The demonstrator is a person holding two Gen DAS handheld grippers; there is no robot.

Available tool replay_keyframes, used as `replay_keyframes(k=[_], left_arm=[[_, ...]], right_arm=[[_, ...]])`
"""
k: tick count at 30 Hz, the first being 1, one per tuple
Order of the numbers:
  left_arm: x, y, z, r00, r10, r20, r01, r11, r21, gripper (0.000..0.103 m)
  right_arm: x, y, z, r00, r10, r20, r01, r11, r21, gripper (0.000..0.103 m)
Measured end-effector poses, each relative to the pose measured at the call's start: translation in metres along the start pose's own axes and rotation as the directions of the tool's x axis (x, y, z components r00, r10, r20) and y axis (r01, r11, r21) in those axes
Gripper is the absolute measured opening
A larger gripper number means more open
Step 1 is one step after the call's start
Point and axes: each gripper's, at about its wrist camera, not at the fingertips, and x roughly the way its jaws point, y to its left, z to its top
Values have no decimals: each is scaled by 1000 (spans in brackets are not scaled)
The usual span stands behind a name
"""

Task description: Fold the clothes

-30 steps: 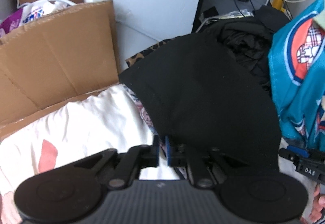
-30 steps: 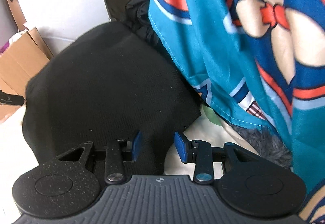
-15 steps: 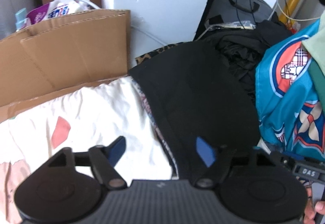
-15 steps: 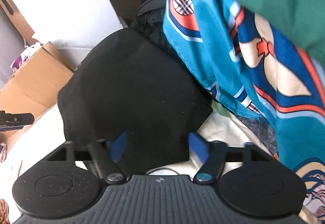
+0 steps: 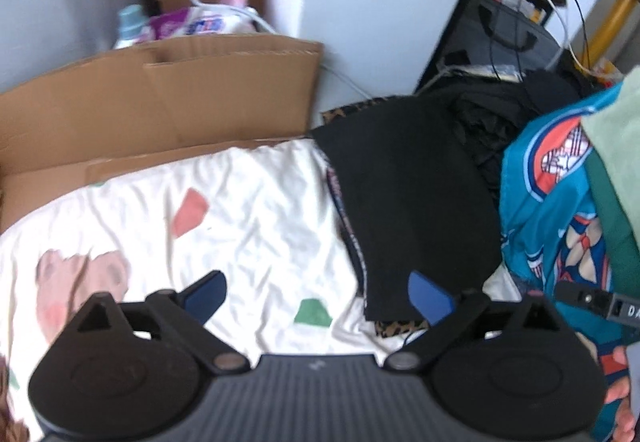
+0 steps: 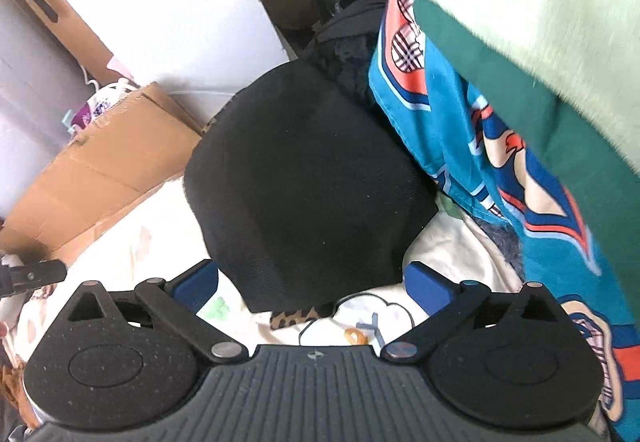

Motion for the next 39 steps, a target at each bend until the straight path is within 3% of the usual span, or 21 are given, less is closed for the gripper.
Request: replay_keyframes(k=[15, 24, 28, 33, 39], left_arm=[[-145, 44, -32, 996, 87, 17, -82, 979, -188, 103], [-236, 81, -47, 993, 107, 57, -84, 946, -312, 103], [-277, 101, -56, 986, 155, 64, -126, 937, -326, 103], [-312, 129, -79, 972, 230, 46, -194, 901, -387, 103], [-352, 150, -113, 963, 265, 45, -221, 877, -426, 103]], right_arm=[[-77, 41, 12, 989, 25, -147, -36, 997, -75, 103], [-118, 61, 22, 982, 89, -164, -103, 991, -84, 103], [-136, 72, 29, 979, 124, -162, -140, 986, -89, 102], [-151, 88, 37, 978, 114, -173, -137, 983, -126, 102], [-177, 113, 35, 974, 128, -184, -165, 966, -201, 102]])
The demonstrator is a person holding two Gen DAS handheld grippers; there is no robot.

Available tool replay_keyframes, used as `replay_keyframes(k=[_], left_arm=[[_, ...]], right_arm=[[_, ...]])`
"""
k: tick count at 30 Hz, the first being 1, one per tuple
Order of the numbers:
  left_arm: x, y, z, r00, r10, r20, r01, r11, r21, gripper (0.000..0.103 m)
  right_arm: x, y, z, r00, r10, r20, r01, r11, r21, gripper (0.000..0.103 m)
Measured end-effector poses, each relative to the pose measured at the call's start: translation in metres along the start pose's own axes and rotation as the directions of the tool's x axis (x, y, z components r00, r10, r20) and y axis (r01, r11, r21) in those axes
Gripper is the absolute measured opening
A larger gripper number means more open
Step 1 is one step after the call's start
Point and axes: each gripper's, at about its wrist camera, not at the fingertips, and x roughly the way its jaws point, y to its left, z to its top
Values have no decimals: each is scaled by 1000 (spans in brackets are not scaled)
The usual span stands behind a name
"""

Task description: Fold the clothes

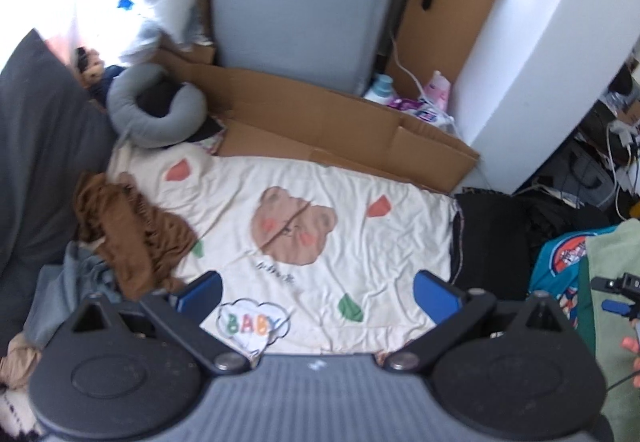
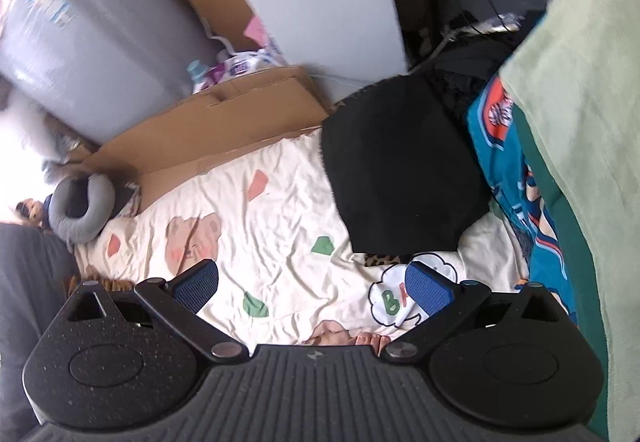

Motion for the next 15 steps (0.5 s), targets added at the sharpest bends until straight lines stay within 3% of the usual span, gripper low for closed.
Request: replay_keyframes(k=[7, 15], left_arm=[[-41, 44, -28, 997, 62, 48, -60, 997, -51, 103], [-68, 64, -56, 988, 107, 109, -93, 988, -124, 103]], right_arm=[[-21, 35, -10, 1000, -12, -3, 12, 993, -115, 102], [-35, 66, -23, 1000, 22, 17, -19, 983, -181, 103]])
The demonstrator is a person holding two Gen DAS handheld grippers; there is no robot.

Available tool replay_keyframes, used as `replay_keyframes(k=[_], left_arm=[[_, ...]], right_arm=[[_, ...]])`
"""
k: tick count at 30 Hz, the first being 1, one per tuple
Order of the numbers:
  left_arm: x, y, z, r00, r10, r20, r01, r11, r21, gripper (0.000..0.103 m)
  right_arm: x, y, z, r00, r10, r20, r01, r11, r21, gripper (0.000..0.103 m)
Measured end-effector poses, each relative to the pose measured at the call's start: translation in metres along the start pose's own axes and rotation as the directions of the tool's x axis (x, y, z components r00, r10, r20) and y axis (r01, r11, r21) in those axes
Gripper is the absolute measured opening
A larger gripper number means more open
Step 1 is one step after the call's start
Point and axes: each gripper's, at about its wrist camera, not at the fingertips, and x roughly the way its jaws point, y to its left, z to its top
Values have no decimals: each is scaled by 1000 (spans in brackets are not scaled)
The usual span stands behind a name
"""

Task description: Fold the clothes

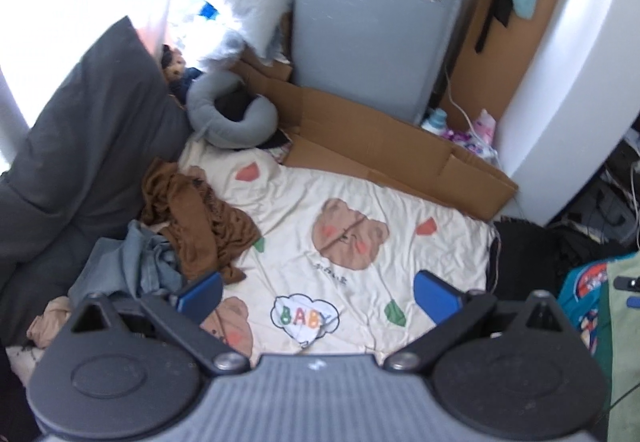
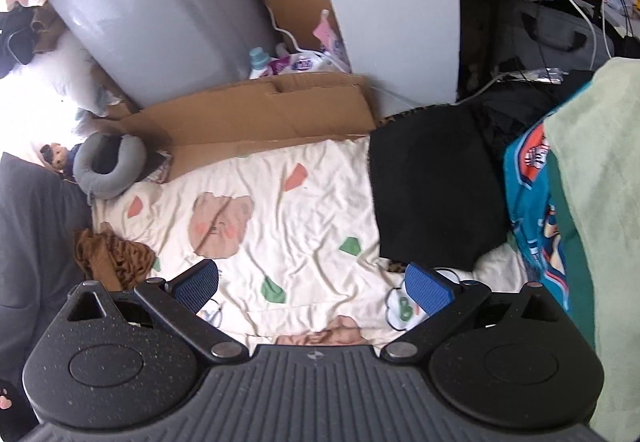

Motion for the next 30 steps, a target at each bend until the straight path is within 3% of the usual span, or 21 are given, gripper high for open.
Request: replay_keyframes(k=[9, 14, 19, 30], left_arm=[[-23, 2, -39, 998, -4, 57, 8, 997, -80, 103], [-33, 6, -56, 996, -15, 90, 27, 991, -133, 103], [-35, 8, -72, 993, 18, 119, 1, 988, -154, 103], [-15, 4, -120, 994, 59, 93, -38, 975, -218, 103]], right_arm=[[1, 41, -23, 999, 45, -25, -47, 994, -98, 103], [11, 57, -34, 999, 21, -49, -28, 989, -147, 103], [17, 72, -49, 998, 8, -67, -22, 978, -207, 103], [11, 81, -84, 997, 3, -82, -25, 965, -260, 102]])
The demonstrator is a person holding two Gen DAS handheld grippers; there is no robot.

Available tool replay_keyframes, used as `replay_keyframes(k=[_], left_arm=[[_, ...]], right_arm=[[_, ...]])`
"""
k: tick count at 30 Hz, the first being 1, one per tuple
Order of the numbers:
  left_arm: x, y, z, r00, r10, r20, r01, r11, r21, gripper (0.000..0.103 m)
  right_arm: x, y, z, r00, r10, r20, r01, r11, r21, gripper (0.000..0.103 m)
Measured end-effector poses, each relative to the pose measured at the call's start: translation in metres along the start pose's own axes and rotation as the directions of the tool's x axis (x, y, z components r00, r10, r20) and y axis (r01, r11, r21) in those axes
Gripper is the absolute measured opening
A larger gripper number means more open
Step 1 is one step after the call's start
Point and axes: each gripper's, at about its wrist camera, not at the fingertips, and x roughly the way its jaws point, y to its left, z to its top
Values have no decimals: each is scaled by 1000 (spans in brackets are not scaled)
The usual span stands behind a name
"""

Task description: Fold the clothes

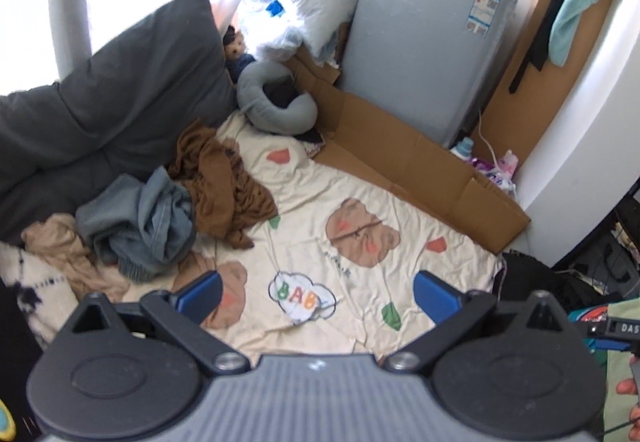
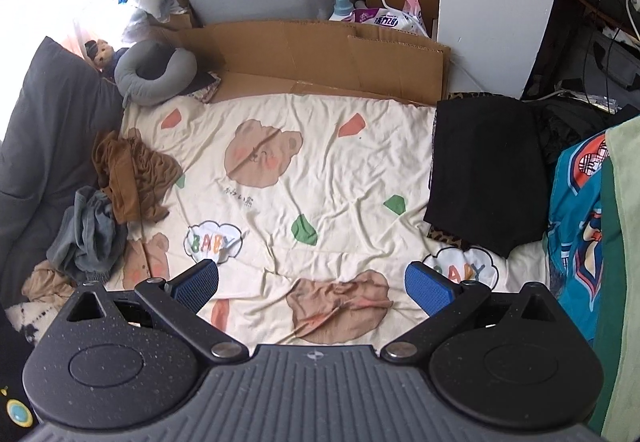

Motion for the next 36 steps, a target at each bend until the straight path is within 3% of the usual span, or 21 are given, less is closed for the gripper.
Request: replay_keyframes(k=[22, 29, 36], left_arm=[[65, -46, -55, 993, 54, -109, -39, 990, 133, 103], [76, -52, -59, 990, 50, -131, -30, 988, 150, 103], [89, -44, -58, 986, 28, -164, -9, 993, 120, 102]], right_arm=[[11, 15, -32, 1000, -16, -21, 15, 999, -46, 102], [22, 19, -44, 999, -27, -41, 25, 998, -58, 102], [24, 30, -47, 999, -46, 8, 47, 995, -84, 102]])
